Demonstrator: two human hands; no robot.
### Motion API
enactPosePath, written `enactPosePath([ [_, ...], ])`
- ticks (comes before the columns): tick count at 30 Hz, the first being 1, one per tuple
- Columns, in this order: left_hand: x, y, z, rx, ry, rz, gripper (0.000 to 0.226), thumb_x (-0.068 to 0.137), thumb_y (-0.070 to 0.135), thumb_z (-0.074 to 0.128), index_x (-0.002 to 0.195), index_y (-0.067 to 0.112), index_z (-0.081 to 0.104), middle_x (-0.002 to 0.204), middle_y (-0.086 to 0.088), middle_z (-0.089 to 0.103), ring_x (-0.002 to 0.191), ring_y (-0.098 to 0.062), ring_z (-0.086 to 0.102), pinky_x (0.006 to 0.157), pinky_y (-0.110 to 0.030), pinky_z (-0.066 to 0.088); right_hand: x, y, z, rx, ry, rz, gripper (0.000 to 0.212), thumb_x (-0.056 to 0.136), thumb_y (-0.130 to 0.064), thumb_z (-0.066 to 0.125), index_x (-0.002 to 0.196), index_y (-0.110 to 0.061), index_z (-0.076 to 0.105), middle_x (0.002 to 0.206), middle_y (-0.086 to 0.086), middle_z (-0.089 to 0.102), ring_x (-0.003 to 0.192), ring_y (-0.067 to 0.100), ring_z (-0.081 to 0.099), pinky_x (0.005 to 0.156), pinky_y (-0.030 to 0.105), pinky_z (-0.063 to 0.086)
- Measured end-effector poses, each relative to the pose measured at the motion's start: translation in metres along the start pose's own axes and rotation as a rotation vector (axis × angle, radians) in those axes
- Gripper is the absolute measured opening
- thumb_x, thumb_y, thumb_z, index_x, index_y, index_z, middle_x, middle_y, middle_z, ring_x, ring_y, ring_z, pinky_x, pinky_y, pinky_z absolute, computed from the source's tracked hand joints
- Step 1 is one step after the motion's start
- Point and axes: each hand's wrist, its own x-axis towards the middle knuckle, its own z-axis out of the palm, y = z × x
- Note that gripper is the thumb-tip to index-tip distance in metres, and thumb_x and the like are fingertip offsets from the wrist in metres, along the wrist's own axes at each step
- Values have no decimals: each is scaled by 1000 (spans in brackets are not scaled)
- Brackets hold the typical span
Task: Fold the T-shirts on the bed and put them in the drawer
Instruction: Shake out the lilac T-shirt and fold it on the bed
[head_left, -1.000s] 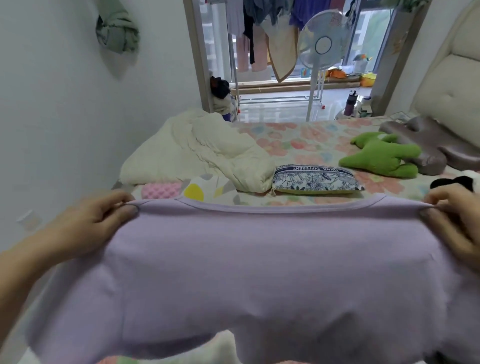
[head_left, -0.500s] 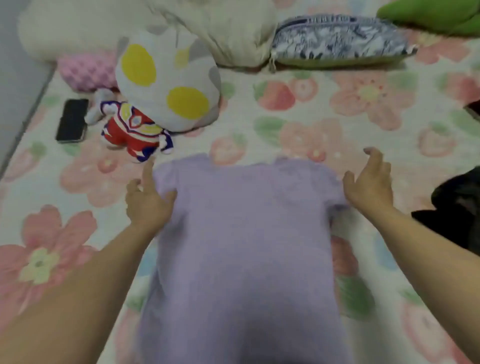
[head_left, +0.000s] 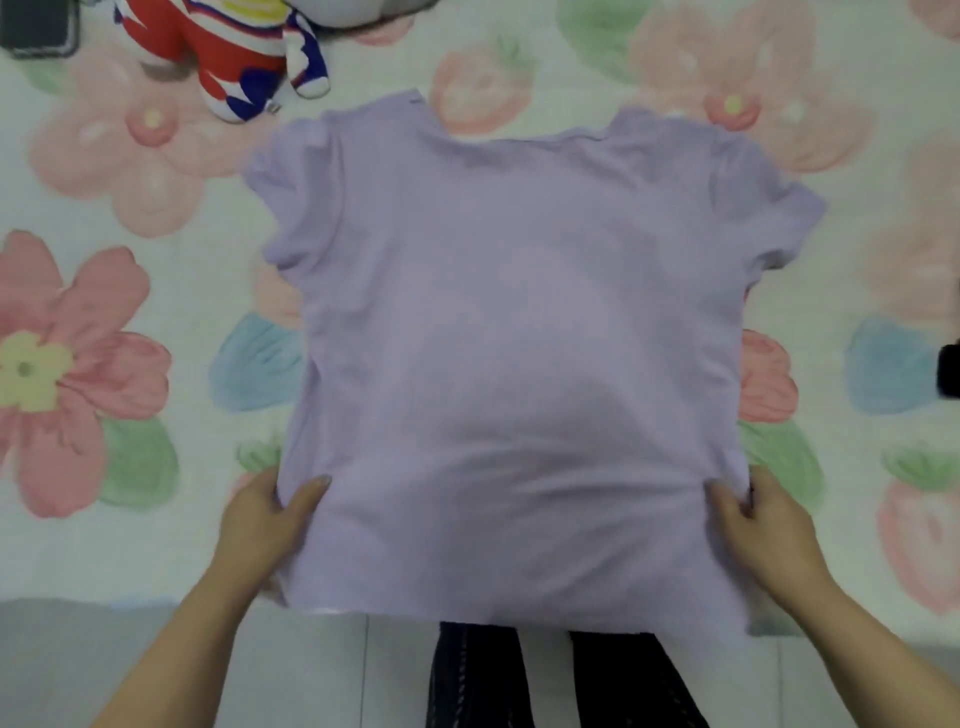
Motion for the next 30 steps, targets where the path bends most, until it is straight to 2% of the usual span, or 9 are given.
enactPosePath([
  [5,-6,-36,-15,233,-43,-43,41,84,49,58,69,13,44,67,-11,54,75,-36,57,63,-37,39,-7,11,-11,-183,-12,-21,31,87,-30,60,69,-17,38,60,6,48,73,39,56,56,36,32],
  [10,36,27,-28,43,186,125,71,69,58,56,121,12,48,104,-20,61,99,-41,56,83,-48,46,39,-43,-33,-199,265,-223,41,74,-27,74,100,-2,56,98,25,61,92,42,57,78,47,47],
  [16,140,174,-43,278,492,661,62,87,36,57,140,9,37,140,-24,40,129,-42,34,104,-50,28,162,-164,-70,-245,491,-495,44,86,-25,60,123,-2,52,123,29,51,116,45,44,96,52,37],
  [19,188,226,-33,459,451,690,60,93,43,41,144,13,27,149,-15,30,139,-33,19,112,-49,9,209,-208,-75,-341,475,-500,53,89,-35,54,133,-8,42,132,27,43,120,44,41,98,51,34],
  [21,211,238,-22,619,417,545,60,93,51,33,138,12,33,144,-17,37,138,-34,19,111,-53,1,230,-216,-71,-486,428,-491,56,89,-44,51,131,-8,43,130,26,45,118,43,43,96,49,34],
  [23,223,236,-16,690,415,465,53,93,52,31,119,7,45,126,-23,50,123,-38,36,106,-54,15,244,-209,-63,-581,395,-528,49,91,-45,45,118,-5,48,119,27,52,109,42,49,84,46,38],
  [25,231,228,-8,638,498,546,41,95,44,33,102,6,48,107,-26,59,101,-38,47,87,-46,29,250,-197,-56,-586,398,-608,38,94,-43,38,106,-7,46,102,27,59,91,42,57,67,41,36],
  [27,235,227,-4,546,598,622,31,96,38,35,90,9,45,91,-27,62,87,-38,49,73,-41,25,255,-192,-62,-568,462,-651,32,95,-42,34,102,-13,45,94,27,60,84,42,58,63,37,32],
  [30,242,247,-12,399,741,598,29,96,34,37,88,7,45,87,-33,59,87,-42,49,75,-44,24,275,-204,-92,-573,605,-670,28,96,-40,36,102,-15,45,97,31,58,85,45,58,66,40,33],
])
